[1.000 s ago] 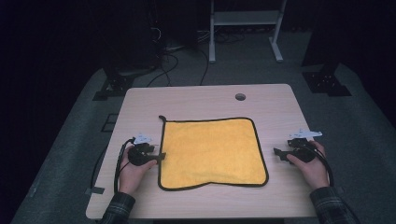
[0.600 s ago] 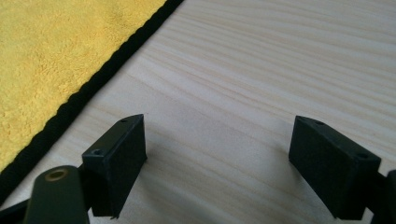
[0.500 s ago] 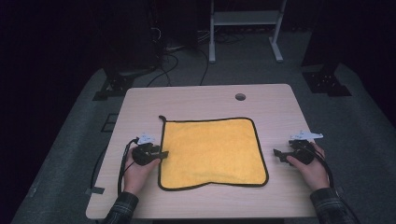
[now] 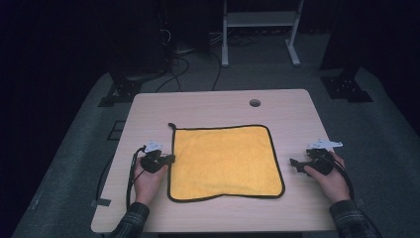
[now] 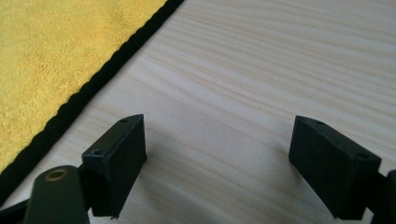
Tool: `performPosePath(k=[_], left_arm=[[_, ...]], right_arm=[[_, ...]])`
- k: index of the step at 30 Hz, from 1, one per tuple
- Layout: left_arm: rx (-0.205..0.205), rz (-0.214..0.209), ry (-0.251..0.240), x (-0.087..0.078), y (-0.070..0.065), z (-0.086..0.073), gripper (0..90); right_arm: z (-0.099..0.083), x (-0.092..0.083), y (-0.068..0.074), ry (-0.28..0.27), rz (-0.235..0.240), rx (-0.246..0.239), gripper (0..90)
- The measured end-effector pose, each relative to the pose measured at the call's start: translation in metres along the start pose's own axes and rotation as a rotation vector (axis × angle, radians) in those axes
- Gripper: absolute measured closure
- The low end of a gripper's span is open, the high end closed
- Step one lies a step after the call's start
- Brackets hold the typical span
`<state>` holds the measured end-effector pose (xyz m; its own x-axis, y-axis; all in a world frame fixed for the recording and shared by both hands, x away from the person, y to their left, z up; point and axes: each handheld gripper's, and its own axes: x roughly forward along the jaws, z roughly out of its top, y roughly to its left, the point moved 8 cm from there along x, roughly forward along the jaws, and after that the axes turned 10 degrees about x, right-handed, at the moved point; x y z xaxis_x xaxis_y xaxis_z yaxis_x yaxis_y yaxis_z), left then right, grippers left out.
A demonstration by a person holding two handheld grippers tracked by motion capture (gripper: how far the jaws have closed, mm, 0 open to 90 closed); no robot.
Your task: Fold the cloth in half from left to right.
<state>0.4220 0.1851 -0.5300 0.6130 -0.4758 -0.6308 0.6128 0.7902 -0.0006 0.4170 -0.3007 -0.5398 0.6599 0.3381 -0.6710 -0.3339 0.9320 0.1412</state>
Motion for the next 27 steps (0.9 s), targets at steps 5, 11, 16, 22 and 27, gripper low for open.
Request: performPosePath(k=[5,11,16,22,27], left_arm=[[-0.059,-0.06,-0.071,-0.006,0.001,0.011,86.2],[-0.089,-0.137,-0.166,-0.017,-0.008,0.035,86.1],[-0.072,-0.177,-0.201,-0.016,-0.022,0.053,86.1],[-0.049,-0.25,-0.227,0.003,-0.051,0.079,86.1],[-0.032,-0.286,-0.234,0.014,-0.067,0.092,86.1]], right_arm=[[0.0,0.0,0.0,0.0,0.0,0.0,17.6],[0.0,0.0,0.0,0.0,0.0,0.0,17.6],[0.0,0.0,0.0,0.002,0.001,0.002,17.6],[0.0,0.0,0.0,0.001,0.001,0.002,17.6],[0.0,0.0,0.0,0.001,0.001,0.002,17.6]])
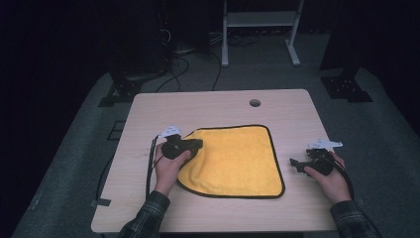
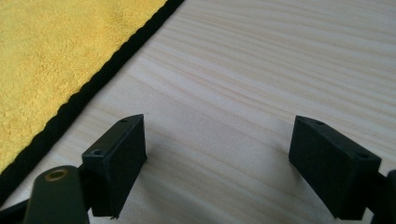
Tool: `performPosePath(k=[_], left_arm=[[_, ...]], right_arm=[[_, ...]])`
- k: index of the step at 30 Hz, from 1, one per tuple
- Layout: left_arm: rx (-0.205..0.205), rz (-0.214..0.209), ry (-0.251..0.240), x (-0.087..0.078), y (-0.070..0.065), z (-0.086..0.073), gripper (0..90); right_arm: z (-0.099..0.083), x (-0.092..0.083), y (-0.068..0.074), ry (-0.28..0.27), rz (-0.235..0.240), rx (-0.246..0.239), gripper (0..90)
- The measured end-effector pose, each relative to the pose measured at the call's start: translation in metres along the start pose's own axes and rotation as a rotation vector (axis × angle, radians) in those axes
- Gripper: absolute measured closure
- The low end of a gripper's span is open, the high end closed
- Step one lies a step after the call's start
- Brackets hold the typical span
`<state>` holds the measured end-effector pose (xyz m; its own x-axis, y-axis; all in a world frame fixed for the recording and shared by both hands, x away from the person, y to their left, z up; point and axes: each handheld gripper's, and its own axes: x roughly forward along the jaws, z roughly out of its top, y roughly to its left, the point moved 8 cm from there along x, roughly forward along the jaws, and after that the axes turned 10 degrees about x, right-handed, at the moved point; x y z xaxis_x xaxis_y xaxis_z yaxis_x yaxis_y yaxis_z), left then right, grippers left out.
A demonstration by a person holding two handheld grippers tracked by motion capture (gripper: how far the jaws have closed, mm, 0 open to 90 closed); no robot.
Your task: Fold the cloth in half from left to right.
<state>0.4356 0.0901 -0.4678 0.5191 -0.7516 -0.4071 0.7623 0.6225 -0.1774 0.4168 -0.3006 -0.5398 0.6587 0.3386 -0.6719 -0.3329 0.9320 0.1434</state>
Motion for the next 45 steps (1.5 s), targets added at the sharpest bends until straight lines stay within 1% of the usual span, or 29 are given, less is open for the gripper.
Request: performPosePath(k=[1,3,4,5,6,9,12,13,16,17,21,22,23,25,28,29,30,33,34,35,36,37,38,39,40,41,42,43,45], left_arm=[[0.014,-0.021,-0.004,0.008,-0.006,0.004,86.1],[0.014,-0.03,-0.008,0.013,-0.009,0.006,86.1],[0.021,-0.047,-0.01,0.02,-0.013,0.01,86.1],[0.021,-0.047,-0.01,0.02,-0.013,0.01,86.1],[0.031,-0.06,-0.01,0.027,-0.018,0.014,86.1],[0.037,-0.075,-0.009,0.034,-0.022,0.018,86.1],[0.044,-0.1,-0.009,0.047,-0.032,0.026,86.1],[0.044,-0.1,-0.009,0.047,-0.032,0.026,86.1],[0.06,-0.131,-0.004,0.062,-0.043,0.033,86.1],[0.06,-0.131,-0.004,0.062,-0.043,0.033,86.1],[0.066,-0.159,-0.003,0.078,-0.055,0.038,86.2],[0.07,-0.17,0.001,0.085,-0.061,0.04,86.1],[0.07,-0.17,0.001,0.085,-0.061,0.04,86.1],[0.077,-0.179,0.008,0.093,-0.065,0.042,86.1],[0.07,-0.204,0.002,0.107,-0.076,0.048,86.1],[0.07,-0.204,0.002,0.107,-0.076,0.048,86.2],[0.072,-0.217,0.005,0.115,-0.082,0.05,86.1],[0.073,-0.229,0.003,0.122,-0.088,0.052,86.1],[0.078,-0.24,0.012,0.13,-0.094,0.053,86.1],[0.078,-0.24,0.012,0.13,-0.094,0.053,86.1],[0.074,-0.254,0.023,0.139,-0.1,0.052,86.1],[0.074,-0.254,0.023,0.139,-0.1,0.052,86.0],[0.08,-0.258,0.043,0.148,-0.103,0.048,85.9],[0.08,-0.258,0.043,0.148,-0.103,0.048,85.5],[0.078,-0.275,0.048,0.155,-0.106,0.045,83.3],[0.078,-0.275,0.048,0.155,-0.106,0.045,79.6],[0.082,-0.274,0.051,0.158,-0.107,0.043,79.6],[0.083,-0.27,0.056,0.159,-0.107,0.042,70.4],[0.092,-0.268,0.057,0.157,-0.106,0.042,64.3]], right_arm=[[0.0,0.0,0.0,0.0,0.0,0.0,17.5],[0.0,0.0,0.0,0.0,0.0,0.0,17.5],[0.0,0.0,0.0,0.0,0.0,0.0,17.5],[0.0,0.0,0.0,0.0,0.0,0.0,17.5],[0.0,0.0,0.0,0.0,0.001,0.0,17.5],[0.0,0.0,0.0,0.0,0.001,0.0,17.5],[0.0,0.0,0.0,0.0,0.0,0.0,17.5],[0.0,0.0,0.0,0.0,0.0,0.0,17.5],[0.0,0.0,0.0,0.0,0.001,-0.001,17.5],[0.0,0.0,0.0,0.0,0.001,-0.001,17.5],[0.0,0.0,0.0,-0.001,0.002,-0.003,17.5],[0.0,0.0,0.0,0.0,0.003,-0.003,17.5],[0.0,0.0,0.0,0.0,0.003,-0.003,17.5],[0.0,0.0,0.0,0.0,0.003,-0.003,17.5],[0.001,0.001,0.0,0.0,0.003,-0.002,17.5],[0.001,0.001,0.0,0.0,0.003,-0.002,17.5],[0.001,0.001,-0.001,0.001,0.004,-0.004,17.5],[0.001,0.001,-0.001,0.001,0.004,-0.005,17.5],[0.001,0.001,-0.001,0.0,0.004,-0.005,17.5],[0.001,0.001,-0.001,0.0,0.004,-0.005,17.5],[0.001,0.001,-0.001,0.001,0.004,-0.005,17.5],[0.001,0.001,-0.001,0.001,0.005,-0.005,17.5],[0.001,0.001,-0.001,0.001,0.005,-0.006,17.5],[0.001,0.001,-0.001,0.001,0.005,-0.006,17.5],[0.001,0.001,-0.001,0.001,0.007,-0.007,17.5],[0.001,0.001,-0.001,0.001,0.007,-0.007,17.5],[0.001,0.001,-0.001,0.001,0.007,-0.008,17.5],[0.001,0.001,-0.001,0.002,0.008,-0.008,17.5],[0.001,0.001,-0.001,0.002,0.009,-0.01,17.5]])
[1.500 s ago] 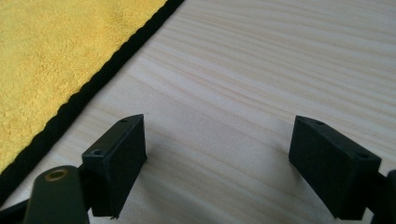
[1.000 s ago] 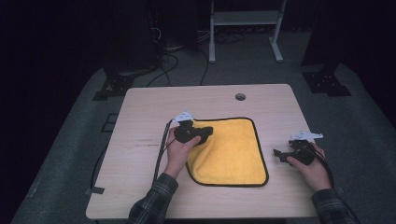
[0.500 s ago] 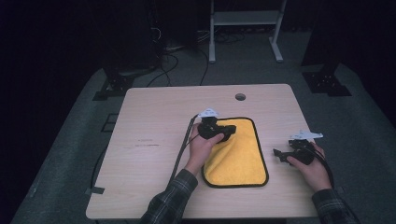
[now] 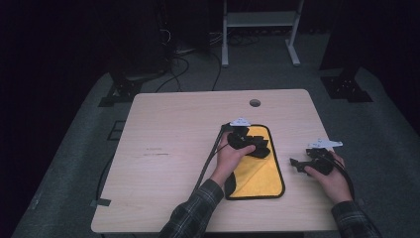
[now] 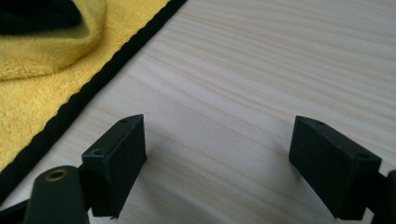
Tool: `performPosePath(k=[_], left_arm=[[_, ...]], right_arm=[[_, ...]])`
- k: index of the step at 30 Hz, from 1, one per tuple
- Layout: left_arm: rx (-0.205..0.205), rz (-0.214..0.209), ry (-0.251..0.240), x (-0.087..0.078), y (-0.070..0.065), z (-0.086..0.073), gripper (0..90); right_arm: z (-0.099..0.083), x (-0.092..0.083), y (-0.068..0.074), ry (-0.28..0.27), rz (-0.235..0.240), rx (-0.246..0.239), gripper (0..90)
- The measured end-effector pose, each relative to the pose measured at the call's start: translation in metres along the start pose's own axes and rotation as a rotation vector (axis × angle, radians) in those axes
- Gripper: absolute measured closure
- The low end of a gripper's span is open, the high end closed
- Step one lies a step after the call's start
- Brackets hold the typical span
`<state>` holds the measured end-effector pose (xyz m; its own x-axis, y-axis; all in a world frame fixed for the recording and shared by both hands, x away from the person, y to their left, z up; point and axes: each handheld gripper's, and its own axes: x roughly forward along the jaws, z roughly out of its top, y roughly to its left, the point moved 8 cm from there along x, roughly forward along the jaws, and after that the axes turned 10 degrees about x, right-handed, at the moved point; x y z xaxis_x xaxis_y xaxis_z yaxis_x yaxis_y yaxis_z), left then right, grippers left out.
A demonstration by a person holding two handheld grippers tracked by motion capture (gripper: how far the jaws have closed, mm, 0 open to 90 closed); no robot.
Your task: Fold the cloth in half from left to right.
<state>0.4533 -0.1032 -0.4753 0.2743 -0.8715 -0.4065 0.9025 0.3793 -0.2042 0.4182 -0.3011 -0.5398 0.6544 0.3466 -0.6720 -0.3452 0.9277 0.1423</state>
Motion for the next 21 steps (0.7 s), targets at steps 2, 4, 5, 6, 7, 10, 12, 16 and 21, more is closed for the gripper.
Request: performPosePath(k=[2,4,5,6,7,10,12,16,21], left_arm=[[0.006,0.007,-0.003,-0.006,0.001,0.001,58.4],[0.019,0.022,0.001,-0.015,0.004,0.002,56.3],[0.022,0.032,0.005,-0.022,0.006,0.001,56.3],[0.025,0.039,0.005,-0.026,0.007,0.0,55.0],[0.028,0.046,0.009,-0.031,0.009,-0.002,54.7],[0.035,0.079,0.029,-0.045,0.016,-0.009,51.2],[0.031,0.1,0.039,-0.054,0.022,-0.016,49.7],[0.021,0.145,0.055,-0.073,0.031,-0.033,49.4],[0.021,0.246,0.108,-0.092,0.047,-0.058,49.4]], right_arm=[[0.0,0.0,0.0,0.0,0.001,-0.001,17.5],[0.0,0.0,0.0,0.0,0.001,-0.001,17.5],[0.0,0.0,0.0,0.0,0.001,0.0,17.5],[0.0,0.0,0.0,0.0,0.001,-0.001,17.5],[0.0,0.0,0.0,0.0,0.0,-0.001,17.5],[0.0,0.0,0.0,0.001,0.0,-0.001,17.5],[0.0,0.0,0.0,0.001,0.0,-0.002,17.5],[0.0,0.0,0.0,0.0,-0.002,0.0,17.5],[0.0,0.0,0.0,0.0,-0.002,0.001,17.5]])
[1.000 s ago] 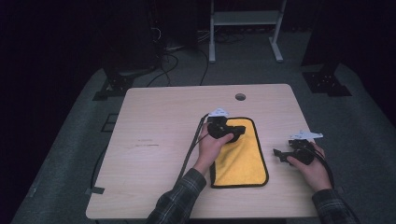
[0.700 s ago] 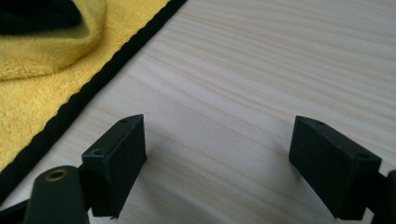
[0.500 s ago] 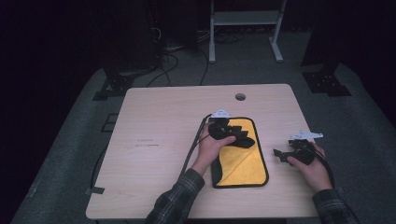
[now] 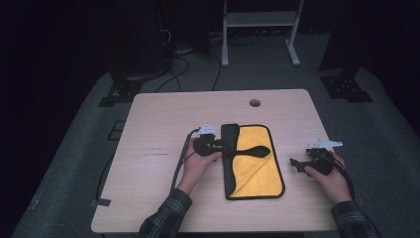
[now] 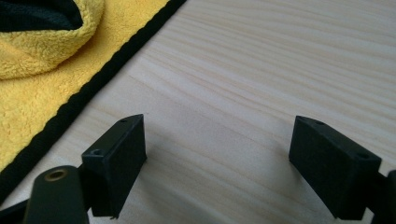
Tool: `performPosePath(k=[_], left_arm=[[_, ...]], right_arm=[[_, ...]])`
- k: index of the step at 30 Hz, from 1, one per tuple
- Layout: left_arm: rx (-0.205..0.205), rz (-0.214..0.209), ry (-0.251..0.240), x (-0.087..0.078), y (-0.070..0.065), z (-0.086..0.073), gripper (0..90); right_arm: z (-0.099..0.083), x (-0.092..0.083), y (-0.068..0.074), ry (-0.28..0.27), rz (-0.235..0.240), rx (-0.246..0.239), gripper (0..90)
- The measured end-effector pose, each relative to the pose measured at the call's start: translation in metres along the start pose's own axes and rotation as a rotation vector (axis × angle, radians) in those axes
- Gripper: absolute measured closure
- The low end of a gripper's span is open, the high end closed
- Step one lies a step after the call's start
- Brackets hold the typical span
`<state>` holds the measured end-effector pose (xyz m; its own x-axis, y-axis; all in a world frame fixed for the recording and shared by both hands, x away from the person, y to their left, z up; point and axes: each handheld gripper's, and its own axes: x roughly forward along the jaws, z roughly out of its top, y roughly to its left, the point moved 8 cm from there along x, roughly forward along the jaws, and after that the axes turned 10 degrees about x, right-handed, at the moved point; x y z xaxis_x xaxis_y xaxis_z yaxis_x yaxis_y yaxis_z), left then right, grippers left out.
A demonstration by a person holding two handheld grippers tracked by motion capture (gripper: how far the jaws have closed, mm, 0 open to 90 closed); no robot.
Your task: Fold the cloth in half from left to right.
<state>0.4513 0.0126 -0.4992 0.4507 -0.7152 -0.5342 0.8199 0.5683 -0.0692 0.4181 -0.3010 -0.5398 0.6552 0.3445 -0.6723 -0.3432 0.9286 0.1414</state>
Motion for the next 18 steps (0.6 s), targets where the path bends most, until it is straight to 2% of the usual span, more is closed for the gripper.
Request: performPosePath(k=[1,4,6,9,13,17,18], left_arm=[[0.0,0.0,0.0,0.0,0.0,0.0,49.7],[0.0,0.064,0.033,-0.002,0.012,-0.013,50.5],[-0.038,0.096,0.037,-0.002,0.022,-0.021,51.3],[-0.048,0.096,0.044,0.001,0.024,-0.024,50.6],[-0.043,0.073,0.053,0.01,0.018,-0.026,50.2],[-0.027,0.061,0.062,0.016,0.01,-0.025,50.6],[-0.005,0.073,0.082,0.018,0.007,-0.025,51.7]], right_arm=[[0.0,0.0,0.0,0.0,0.0,0.0,17.5],[0.0,0.0,0.0,-0.001,-0.001,-0.002,17.5],[0.0,0.0,0.0,-0.001,-0.001,-0.002,17.5],[0.0,0.0,0.0,-0.002,-0.001,-0.002,17.5],[0.0,0.0,0.0,-0.001,-0.001,-0.002,17.4],[0.0,0.0,0.0,-0.001,-0.001,-0.002,17.5],[0.0,0.0,0.0,-0.001,-0.001,-0.002,17.5]])
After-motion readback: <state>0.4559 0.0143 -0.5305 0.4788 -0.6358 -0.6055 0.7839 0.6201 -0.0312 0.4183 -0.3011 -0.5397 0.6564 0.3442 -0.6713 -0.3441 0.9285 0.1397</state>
